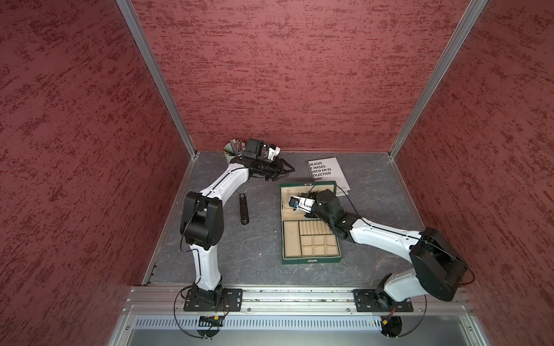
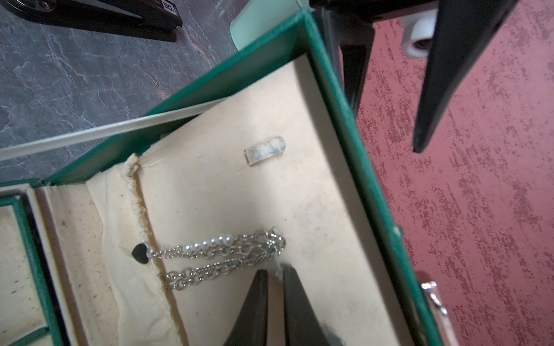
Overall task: Put jewelry chain into jewelry box
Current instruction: Close the fastener on the jewelry box.
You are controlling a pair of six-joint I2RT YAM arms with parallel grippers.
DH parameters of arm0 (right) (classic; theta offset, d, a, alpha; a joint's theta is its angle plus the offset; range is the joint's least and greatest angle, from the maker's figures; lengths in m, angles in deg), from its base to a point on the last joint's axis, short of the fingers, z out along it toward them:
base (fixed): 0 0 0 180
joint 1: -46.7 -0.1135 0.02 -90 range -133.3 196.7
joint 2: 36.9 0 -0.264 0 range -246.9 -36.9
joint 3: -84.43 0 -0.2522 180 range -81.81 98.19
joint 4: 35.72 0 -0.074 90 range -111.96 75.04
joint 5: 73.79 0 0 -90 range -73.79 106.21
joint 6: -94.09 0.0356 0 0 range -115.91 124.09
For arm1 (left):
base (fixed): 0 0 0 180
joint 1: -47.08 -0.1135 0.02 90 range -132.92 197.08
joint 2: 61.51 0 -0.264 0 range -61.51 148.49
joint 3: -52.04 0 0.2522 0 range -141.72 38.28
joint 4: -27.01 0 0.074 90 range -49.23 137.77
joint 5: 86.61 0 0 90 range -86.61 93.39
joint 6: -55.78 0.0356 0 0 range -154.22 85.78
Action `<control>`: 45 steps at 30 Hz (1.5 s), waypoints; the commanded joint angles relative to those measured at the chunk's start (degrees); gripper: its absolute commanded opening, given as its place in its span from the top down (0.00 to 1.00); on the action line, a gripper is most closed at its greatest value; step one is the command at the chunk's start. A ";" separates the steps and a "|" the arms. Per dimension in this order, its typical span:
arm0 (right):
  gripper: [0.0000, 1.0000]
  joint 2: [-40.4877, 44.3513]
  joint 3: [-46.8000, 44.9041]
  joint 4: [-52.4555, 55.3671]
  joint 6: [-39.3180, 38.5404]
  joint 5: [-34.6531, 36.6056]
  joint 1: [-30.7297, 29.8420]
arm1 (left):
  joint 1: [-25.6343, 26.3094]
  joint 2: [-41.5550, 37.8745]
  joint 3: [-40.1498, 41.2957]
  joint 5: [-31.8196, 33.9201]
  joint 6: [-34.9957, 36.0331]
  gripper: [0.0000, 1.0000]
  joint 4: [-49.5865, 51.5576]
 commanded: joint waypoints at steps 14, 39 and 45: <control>0.94 0.26 1.73 -3.61 0.66 0.39 0.39 | 1.29 1.92 -1.34 -1.04 3.08 0.55 2.49; 0.90 -2.27 4.20 -3.76 5.59 2.57 0.31 | 3.25 1.92 -0.40 -0.96 5.84 0.60 5.00; 0.77 3.14 2.19 2.38 4.43 1.51 0.30 | 2.73 1.54 -0.32 0.03 5.13 0.60 4.67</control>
